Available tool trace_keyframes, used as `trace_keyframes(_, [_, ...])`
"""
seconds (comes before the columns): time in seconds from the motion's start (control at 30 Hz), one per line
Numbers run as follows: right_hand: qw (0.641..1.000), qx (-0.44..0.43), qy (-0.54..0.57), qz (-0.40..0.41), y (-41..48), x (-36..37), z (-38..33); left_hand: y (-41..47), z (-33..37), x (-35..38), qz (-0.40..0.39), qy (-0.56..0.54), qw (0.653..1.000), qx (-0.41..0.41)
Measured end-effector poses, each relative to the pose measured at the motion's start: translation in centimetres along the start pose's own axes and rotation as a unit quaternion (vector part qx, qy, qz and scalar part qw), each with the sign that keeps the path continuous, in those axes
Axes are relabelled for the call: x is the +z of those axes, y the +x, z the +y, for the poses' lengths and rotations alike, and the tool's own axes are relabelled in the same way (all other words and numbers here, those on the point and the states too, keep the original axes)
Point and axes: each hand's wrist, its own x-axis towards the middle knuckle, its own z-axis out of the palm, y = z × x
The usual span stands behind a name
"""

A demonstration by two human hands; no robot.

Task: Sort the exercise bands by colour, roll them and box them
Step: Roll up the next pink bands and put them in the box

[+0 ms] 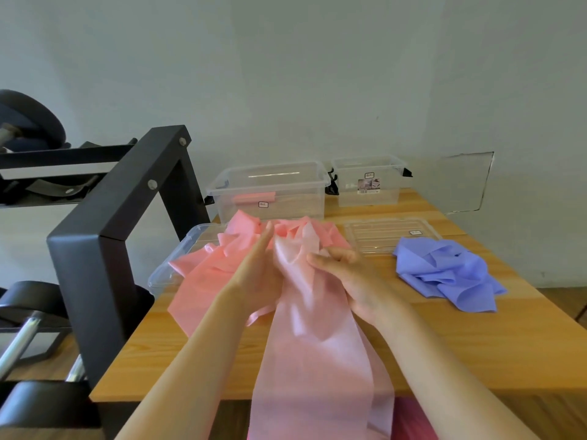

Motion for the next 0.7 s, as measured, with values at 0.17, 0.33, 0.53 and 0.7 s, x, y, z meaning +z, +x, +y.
trace_keyframes(0.17, [0.997, 0.047, -0.049, 0.022, -0.5, -0.8, 0.4, 1.0, 0.3, 0.8, 0.069, 0.017, 0.997, -0.003])
trace_keyframes(0.33, [0.996, 0.066, 0.003, 0.059, -0.5, -1.2, 0.4, 0.8, -0.3, 0.2, 0.11, 0.025, 0.994, 0.01])
trace_keyframes(0.53, [0.984, 0.021, 0.054, 0.169, 0.2, -0.5, 0.6, -0.3, 0.0, -0.6, 0.102, 0.04, 0.993, 0.046])
trace_keyframes(0.7, [0.972, -0.004, 0.133, 0.193, 0.2, -1.3, 0.1, -1.0, 0.3, -1.3, 0.109, -0.015, 0.993, 0.041])
